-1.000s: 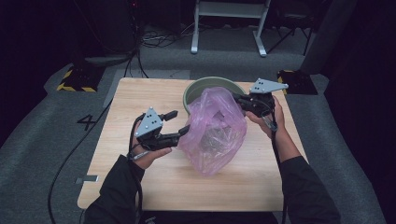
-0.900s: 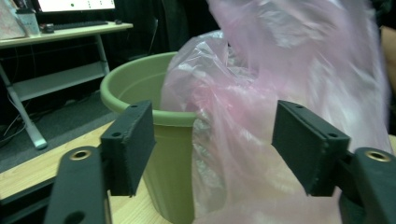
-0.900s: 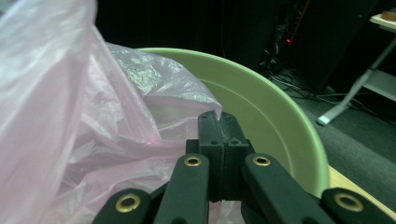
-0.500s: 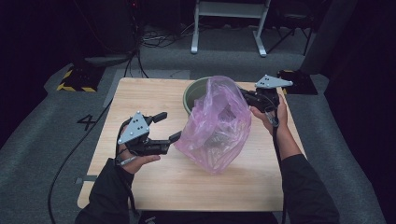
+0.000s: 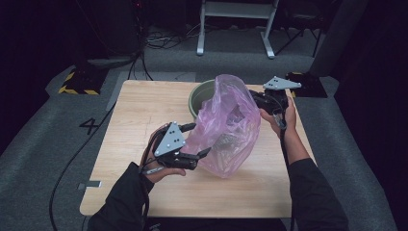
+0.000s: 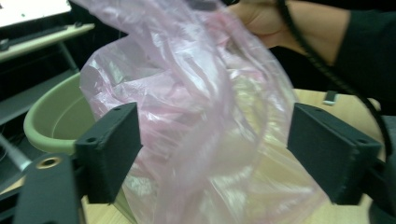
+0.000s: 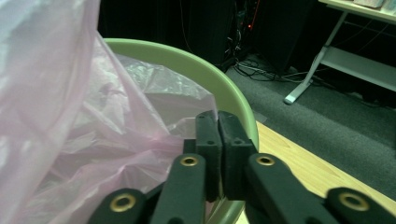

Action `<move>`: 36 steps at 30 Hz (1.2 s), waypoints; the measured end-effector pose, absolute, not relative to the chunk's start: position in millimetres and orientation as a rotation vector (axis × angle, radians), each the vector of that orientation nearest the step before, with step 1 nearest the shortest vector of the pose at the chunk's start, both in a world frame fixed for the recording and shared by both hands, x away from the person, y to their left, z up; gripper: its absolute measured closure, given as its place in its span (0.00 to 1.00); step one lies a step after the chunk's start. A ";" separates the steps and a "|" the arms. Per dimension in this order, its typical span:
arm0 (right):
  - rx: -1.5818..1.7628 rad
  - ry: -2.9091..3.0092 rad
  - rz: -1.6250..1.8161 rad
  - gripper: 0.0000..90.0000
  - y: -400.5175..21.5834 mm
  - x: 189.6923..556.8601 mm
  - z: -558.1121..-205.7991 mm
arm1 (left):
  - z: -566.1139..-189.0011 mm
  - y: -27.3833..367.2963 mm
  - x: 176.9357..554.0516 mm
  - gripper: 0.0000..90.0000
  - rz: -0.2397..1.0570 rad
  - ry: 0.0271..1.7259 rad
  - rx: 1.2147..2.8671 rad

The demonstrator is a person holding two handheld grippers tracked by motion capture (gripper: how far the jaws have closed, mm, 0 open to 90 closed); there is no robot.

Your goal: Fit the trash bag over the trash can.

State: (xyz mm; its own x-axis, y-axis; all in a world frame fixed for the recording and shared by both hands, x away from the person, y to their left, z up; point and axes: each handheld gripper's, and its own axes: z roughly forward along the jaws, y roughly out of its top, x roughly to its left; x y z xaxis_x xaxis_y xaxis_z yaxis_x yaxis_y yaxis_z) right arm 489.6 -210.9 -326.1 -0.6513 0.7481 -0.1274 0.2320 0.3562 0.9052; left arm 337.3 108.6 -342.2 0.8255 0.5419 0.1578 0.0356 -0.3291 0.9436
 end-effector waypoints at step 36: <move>0.534 2.063 1.512 0.28 -246.2 348.3 -313.0 | -343.4 102.3 361.5 0.99 0.623 0.485 1.838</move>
